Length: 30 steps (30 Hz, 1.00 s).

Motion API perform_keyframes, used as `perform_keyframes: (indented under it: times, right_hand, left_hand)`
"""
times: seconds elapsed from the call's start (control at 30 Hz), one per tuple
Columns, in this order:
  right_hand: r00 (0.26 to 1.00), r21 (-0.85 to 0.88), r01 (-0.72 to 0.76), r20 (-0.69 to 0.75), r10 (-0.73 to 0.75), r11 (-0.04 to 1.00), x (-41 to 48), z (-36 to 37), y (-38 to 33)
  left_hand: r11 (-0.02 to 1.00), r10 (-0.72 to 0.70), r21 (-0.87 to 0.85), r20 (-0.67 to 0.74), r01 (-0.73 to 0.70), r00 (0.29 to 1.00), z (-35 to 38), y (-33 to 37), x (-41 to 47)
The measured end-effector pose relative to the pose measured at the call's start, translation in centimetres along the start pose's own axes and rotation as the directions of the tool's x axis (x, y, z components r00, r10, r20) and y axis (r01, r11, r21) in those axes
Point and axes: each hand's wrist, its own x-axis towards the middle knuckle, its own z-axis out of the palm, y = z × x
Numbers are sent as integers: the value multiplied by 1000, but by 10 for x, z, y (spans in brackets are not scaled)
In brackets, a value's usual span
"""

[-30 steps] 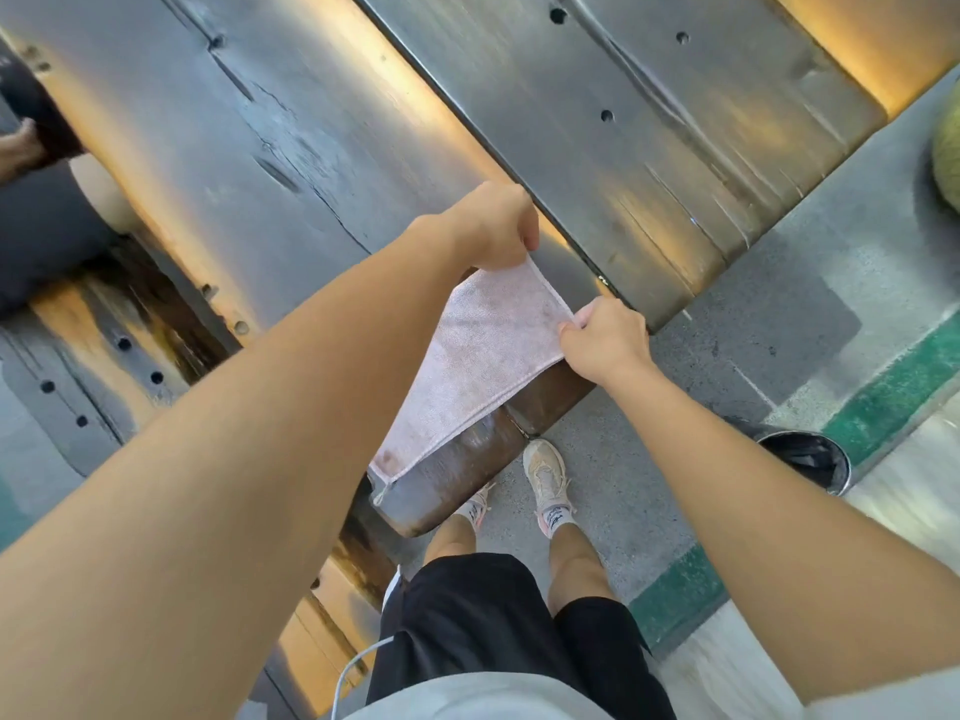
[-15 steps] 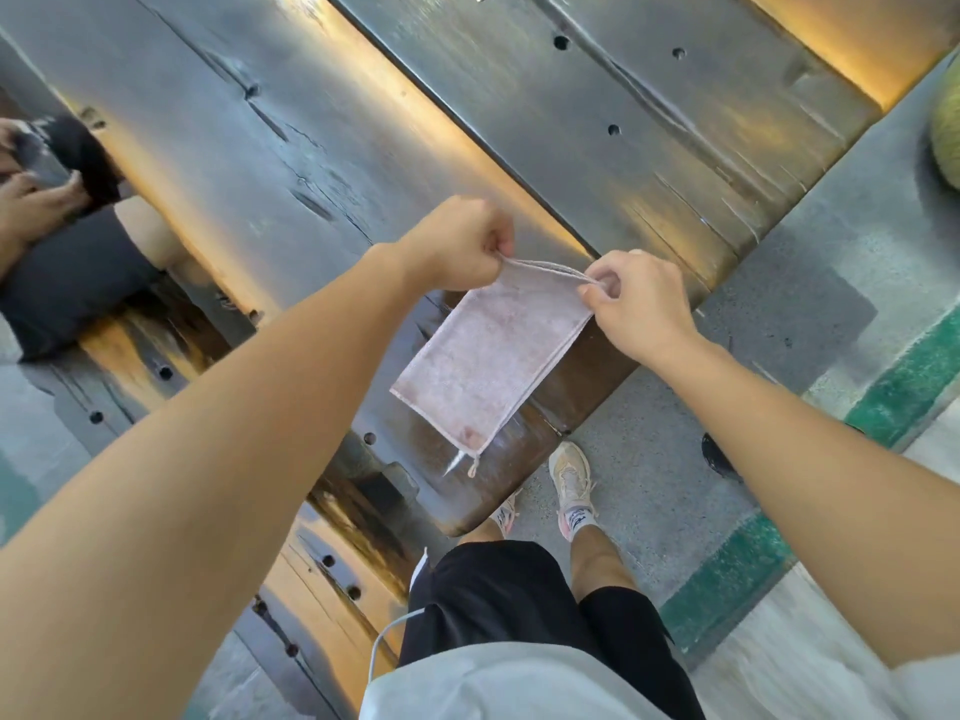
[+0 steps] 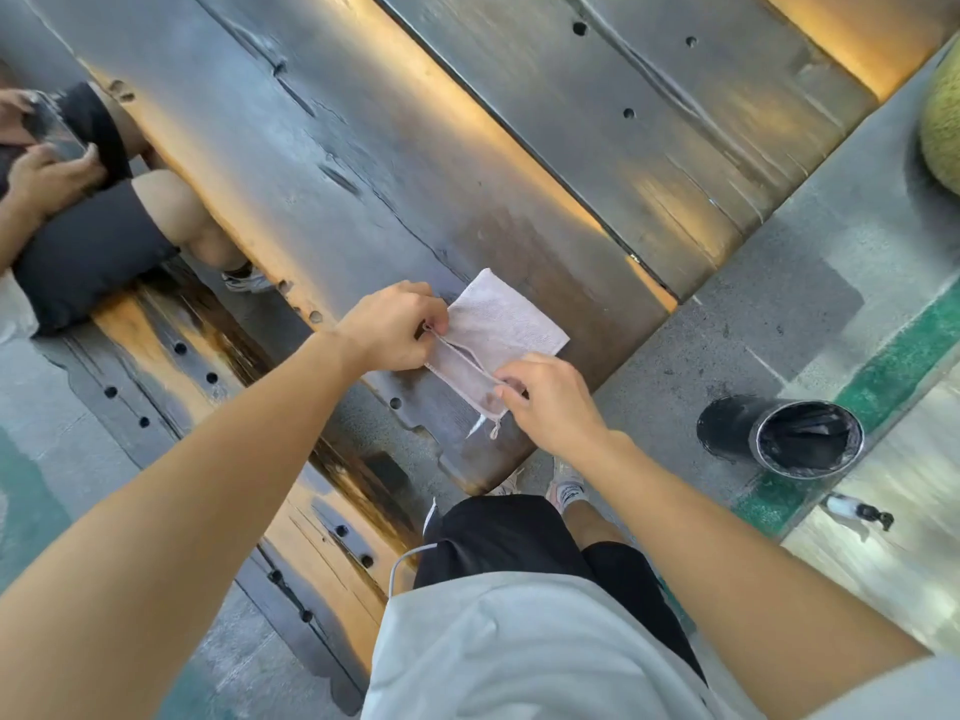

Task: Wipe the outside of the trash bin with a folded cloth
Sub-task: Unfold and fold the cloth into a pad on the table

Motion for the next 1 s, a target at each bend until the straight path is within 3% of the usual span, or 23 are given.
perform_keyframes:
  times: [0.2, 0.43, 0.5, 0.57, 0.63, 0.7, 0.83, 1.0]
  right_hand:
    - [998, -17, -4, 57, 5, 1000, -10, 23, -10]
    - [989, -60, -43, 135, 51, 997, -12, 31, -9]
    - [992, -55, -81, 92, 86, 995, -7, 26, -7]
    - [988, -36, -148, -43, 146, 988, 2, 16, -3]
    - [952, -10, -225, -215, 217, 974, 14, 4, 5]
    - [914, 29, -313, -264, 309, 949, 26, -3, 17]
    - [908, 21, -403, -113, 403, 915, 44, -7, 36]
    - [933, -47, -361, -20, 360, 931, 52, -10, 48]
  left_hand:
    - [999, -6, 49, 8, 5, 1000, 11, -9, -17]
    - [985, 75, 144, 136, -95, 988, 13, -15, -22]
    - [988, 72, 130, 98, -84, 993, 8, -14, -16]
    - [985, 92, 142, 19, -94, 996, 3, -12, -1]
    - [981, 109, 165, -31, -102, 994, -3, -8, 19]
    - [979, 109, 178, -39, -100, 993, -8, -5, 41]
    - [973, 76, 212, 100, -95, 992, -13, 6, 77]
    - [940, 97, 293, 258, -173, 961, -19, 17, 105]
